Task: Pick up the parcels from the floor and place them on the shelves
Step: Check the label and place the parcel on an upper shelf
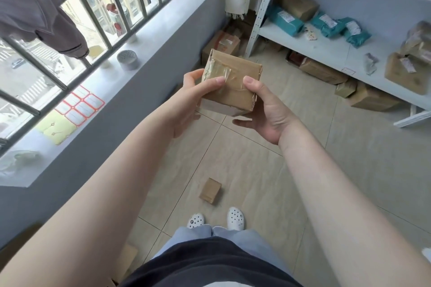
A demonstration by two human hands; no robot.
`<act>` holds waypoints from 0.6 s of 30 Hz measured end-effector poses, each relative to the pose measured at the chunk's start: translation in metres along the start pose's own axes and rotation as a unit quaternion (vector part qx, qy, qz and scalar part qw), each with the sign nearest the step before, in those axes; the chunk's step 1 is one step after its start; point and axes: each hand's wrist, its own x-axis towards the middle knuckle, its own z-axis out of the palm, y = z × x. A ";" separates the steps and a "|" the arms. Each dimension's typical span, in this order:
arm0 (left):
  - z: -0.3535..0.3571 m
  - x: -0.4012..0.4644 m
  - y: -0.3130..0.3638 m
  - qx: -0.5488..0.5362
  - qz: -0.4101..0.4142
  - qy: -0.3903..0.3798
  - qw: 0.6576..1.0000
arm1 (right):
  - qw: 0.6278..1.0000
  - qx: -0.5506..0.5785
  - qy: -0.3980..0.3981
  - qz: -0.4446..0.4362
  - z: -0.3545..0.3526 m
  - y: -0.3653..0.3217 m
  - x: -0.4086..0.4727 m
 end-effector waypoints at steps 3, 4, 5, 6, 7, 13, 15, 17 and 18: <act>0.000 -0.001 0.001 -0.014 -0.021 0.031 0.999 | 0.999 -0.031 0.010 0.006 0.006 -0.005 -0.001; 0.000 0.000 0.002 -0.019 -0.029 0.036 0.999 | 0.999 -0.040 0.019 -0.008 0.007 -0.006 -0.001; 0.000 0.000 0.003 -0.025 -0.038 0.038 0.998 | 0.998 -0.051 0.026 -0.032 0.008 -0.006 -0.001; 0.000 0.000 0.003 -0.030 -0.049 0.042 0.997 | 0.996 -0.060 0.024 -0.059 0.009 -0.006 -0.001; 0.001 0.001 0.004 -0.033 -0.061 0.048 0.996 | 0.994 -0.070 0.014 -0.084 0.009 -0.006 -0.001; 0.005 0.001 0.017 -0.028 -0.082 0.042 0.995 | 0.984 -0.080 0.015 -0.160 0.005 -0.004 0.005; 0.005 0.001 0.018 -0.014 -0.075 0.031 0.997 | 0.981 -0.083 0.041 -0.169 0.004 -0.007 0.005; 0.007 -0.001 0.019 0.000 -0.060 0.008 0.998 | 0.981 -0.084 0.063 -0.165 0.002 -0.010 0.004; 0.007 -0.001 0.019 0.008 -0.047 -0.002 0.999 | 0.981 -0.081 0.073 -0.159 0.002 -0.011 0.003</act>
